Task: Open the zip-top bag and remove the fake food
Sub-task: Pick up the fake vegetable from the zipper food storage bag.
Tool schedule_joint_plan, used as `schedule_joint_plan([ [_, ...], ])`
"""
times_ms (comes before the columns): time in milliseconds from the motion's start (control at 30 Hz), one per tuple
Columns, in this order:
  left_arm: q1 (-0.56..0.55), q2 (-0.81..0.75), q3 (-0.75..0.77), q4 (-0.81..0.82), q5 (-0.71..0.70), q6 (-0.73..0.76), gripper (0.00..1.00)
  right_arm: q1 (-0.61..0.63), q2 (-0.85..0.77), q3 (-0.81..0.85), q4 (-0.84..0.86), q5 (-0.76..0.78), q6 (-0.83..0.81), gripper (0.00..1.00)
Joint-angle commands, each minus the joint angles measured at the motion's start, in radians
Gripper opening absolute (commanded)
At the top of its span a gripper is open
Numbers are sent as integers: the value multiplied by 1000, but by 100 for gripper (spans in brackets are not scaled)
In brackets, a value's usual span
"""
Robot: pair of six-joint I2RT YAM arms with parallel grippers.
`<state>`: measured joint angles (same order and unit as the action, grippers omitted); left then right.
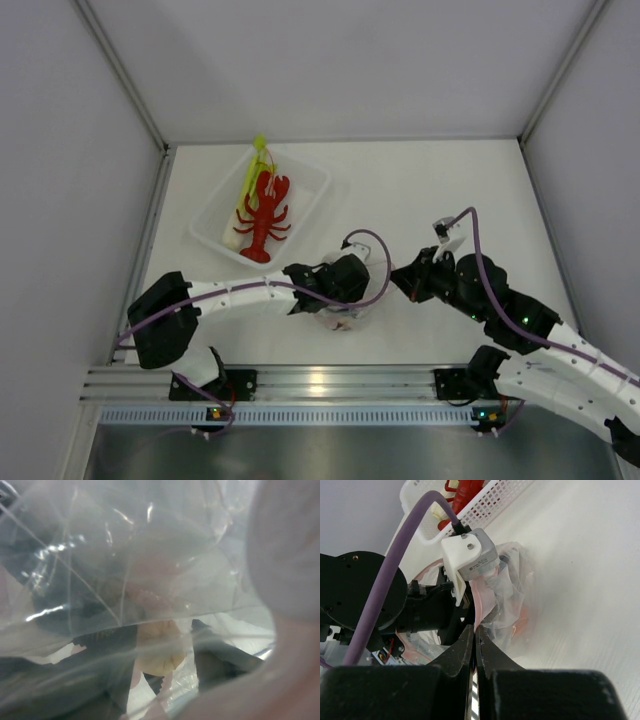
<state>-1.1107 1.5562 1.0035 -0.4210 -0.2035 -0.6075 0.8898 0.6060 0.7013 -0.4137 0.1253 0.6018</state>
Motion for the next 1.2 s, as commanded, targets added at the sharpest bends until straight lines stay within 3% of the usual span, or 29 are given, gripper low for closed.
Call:
schedule_joint_plan([
  [0, 11, -47, -14, -15, -34, -17, 53, 8, -17, 50, -5, 33, -23, 0],
  [33, 11, -45, -14, -15, -33, -15, 49, 9, -18, 53, -11, 34, -25, 0],
  [333, 14, 5, -6, -53, 18, -14, 49, 8, -17, 60, -17, 40, -28, 0],
  [567, 14, 16, -9, -55, 35, -14, 34, 6, -9, 60, -13, 42, -30, 0],
  [667, 14, 7, -6, -55, 36, -9, 24, 8, -9, 60, -14, 45, -30, 0],
  [733, 14, -4, -5, -55, 36, -9, 7, 9, -11, 60, -14, 45, -30, 0],
  [800, 14, -11, -3, -55, 35, -9, 0, 9, -14, 63, -14, 45, -30, 0],
  [1167, 14, -61, 3, -55, 46, -14, 0, 9, -3, 61, -14, 51, -34, 0],
])
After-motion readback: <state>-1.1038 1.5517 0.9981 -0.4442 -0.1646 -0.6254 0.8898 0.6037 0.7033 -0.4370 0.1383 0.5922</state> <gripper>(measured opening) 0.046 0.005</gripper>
